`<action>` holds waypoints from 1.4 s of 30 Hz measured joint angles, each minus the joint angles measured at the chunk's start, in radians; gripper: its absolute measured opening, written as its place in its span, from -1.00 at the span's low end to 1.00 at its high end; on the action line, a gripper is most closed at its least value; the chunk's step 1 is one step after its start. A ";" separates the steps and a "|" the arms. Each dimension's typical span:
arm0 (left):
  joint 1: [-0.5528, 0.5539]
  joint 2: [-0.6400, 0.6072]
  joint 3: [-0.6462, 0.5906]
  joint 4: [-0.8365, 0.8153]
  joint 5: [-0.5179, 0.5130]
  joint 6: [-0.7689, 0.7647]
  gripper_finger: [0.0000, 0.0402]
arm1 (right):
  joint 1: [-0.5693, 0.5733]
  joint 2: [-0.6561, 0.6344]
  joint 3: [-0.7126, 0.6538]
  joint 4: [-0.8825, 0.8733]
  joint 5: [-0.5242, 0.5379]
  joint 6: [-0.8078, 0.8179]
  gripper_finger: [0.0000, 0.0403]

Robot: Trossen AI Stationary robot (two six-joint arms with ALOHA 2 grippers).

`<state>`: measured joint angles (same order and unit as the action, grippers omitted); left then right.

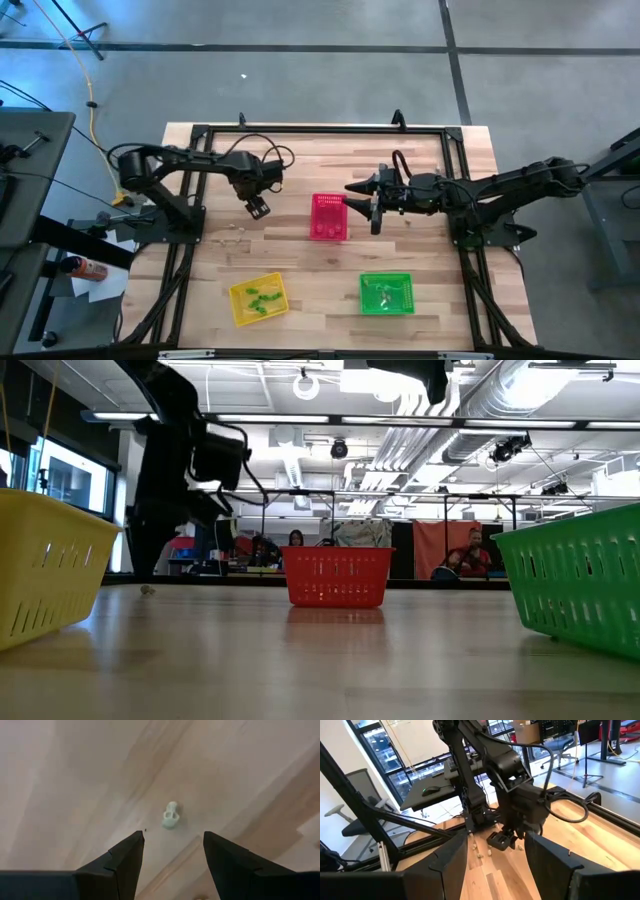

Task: Sort Halloween decoration
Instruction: Put the white skull toy into the green bin

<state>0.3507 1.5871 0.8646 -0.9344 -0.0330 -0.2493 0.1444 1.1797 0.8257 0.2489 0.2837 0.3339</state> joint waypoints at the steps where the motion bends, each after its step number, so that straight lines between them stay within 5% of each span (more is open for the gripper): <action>1: 0.004 0.012 0.000 0.004 0.000 0.014 -0.03 | 0.000 0.000 0.000 -0.001 0.000 0.005 -0.04; 18: 0.010 0.104 0.005 0.071 0.003 0.123 -0.06 | 0.000 0.000 0.000 -0.027 0.000 0.032 -0.04; 33: 0.010 0.107 0.003 0.070 0.047 0.122 -0.76 | 0.000 0.000 0.000 -0.031 0.001 0.028 -0.04; 42: 0.010 0.087 0.001 0.068 0.050 0.121 -0.87 | 0.000 0.000 0.000 -0.044 0.001 0.028 -0.04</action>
<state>0.3607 1.6742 0.8654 -0.8660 0.0173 -0.1283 0.1444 1.1797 0.8253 0.2053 0.2844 0.3622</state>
